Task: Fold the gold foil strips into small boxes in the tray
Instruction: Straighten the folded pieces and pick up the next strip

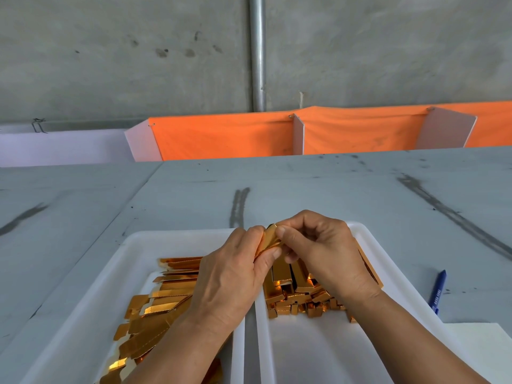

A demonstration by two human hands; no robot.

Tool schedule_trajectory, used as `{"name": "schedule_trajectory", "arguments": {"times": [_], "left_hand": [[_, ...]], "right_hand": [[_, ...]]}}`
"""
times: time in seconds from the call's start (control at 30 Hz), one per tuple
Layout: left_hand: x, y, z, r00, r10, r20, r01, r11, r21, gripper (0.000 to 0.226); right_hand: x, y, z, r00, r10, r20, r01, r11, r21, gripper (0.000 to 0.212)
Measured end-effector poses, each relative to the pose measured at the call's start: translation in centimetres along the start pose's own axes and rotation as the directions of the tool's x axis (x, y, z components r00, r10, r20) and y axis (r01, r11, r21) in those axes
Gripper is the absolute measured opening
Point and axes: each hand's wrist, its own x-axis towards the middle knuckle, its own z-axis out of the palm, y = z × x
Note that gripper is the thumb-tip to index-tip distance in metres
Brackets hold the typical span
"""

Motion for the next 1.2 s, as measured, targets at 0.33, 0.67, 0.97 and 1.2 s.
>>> {"name": "schedule_trajectory", "arguments": {"times": [0.33,0.67,0.97,1.2], "left_hand": [[0.5,-0.7,-0.3,0.986,0.028,-0.164,-0.02,0.999,0.048,0.07],[1.1,-1.6,-1.5,0.934,-0.332,0.128,0.271,0.427,-0.863,0.04],[1.4,-1.3,-1.3,0.943,-0.264,0.205,0.245,0.131,-0.961,0.037],[0.6,-1.1,-1.2,0.949,-0.309,-0.06,0.176,0.681,-0.711,0.024]], "right_hand": [[0.7,0.1,-1.1,0.99,0.142,-0.003,-0.141,0.986,0.088,0.009],[1.4,0.3,-1.4,0.938,0.341,0.053,-0.309,0.761,0.571,0.013],[0.8,0.4,0.0,0.926,0.305,0.221,-0.362,0.882,0.3,0.014],[0.5,0.1,-0.1,0.967,0.231,0.107,-0.239,0.969,0.066,0.012]]}}
